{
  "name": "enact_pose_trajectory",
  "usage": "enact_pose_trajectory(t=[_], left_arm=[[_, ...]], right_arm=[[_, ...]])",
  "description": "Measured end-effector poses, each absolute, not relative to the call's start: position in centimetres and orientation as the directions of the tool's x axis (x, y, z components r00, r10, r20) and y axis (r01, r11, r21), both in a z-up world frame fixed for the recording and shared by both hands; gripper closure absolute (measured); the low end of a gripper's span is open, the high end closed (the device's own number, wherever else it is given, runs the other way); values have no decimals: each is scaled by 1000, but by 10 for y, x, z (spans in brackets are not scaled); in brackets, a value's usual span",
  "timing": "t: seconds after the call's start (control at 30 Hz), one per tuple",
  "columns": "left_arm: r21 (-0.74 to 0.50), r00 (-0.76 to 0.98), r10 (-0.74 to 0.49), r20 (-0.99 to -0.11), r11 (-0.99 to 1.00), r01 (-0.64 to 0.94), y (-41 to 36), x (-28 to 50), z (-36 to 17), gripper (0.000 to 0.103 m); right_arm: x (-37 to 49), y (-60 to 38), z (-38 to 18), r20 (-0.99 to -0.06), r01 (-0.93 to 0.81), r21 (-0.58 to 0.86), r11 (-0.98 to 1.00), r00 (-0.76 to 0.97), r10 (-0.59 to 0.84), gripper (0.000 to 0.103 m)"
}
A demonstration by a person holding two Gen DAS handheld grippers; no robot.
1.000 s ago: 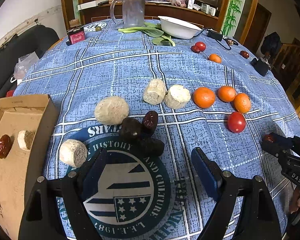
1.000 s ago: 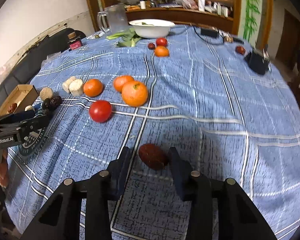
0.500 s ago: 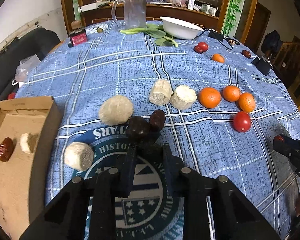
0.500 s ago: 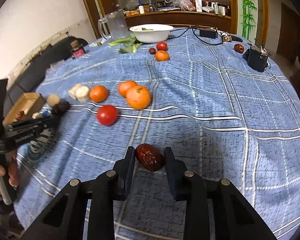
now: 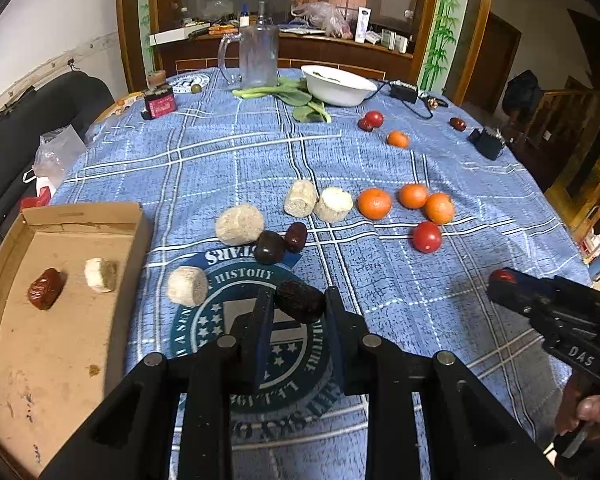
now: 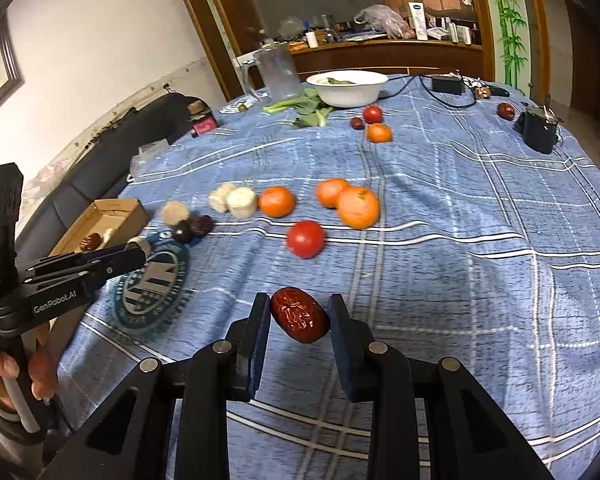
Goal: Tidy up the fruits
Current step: 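Carry both dates into the cardboard box and open both tools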
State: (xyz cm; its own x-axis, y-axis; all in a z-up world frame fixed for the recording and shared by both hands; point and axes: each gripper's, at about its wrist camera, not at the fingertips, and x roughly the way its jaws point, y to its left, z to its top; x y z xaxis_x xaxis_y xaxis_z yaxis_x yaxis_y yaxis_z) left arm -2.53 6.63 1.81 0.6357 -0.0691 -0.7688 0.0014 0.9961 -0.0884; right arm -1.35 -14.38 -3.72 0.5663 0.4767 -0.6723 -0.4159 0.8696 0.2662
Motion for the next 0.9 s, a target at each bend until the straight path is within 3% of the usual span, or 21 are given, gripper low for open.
enact_pose_trajectory(t=[0.37, 0.9], left_arm=[[-98, 671, -74, -738, 995, 2, 103, -61, 45, 78], [32, 631, 174, -756, 972, -231, 204, -92, 51, 78]], right_arm=[[-33, -85, -12, -626, -528, 266, 807, 542, 561, 71], [-37, 33, -3, -604, -674, 260, 692, 446, 661, 71]])
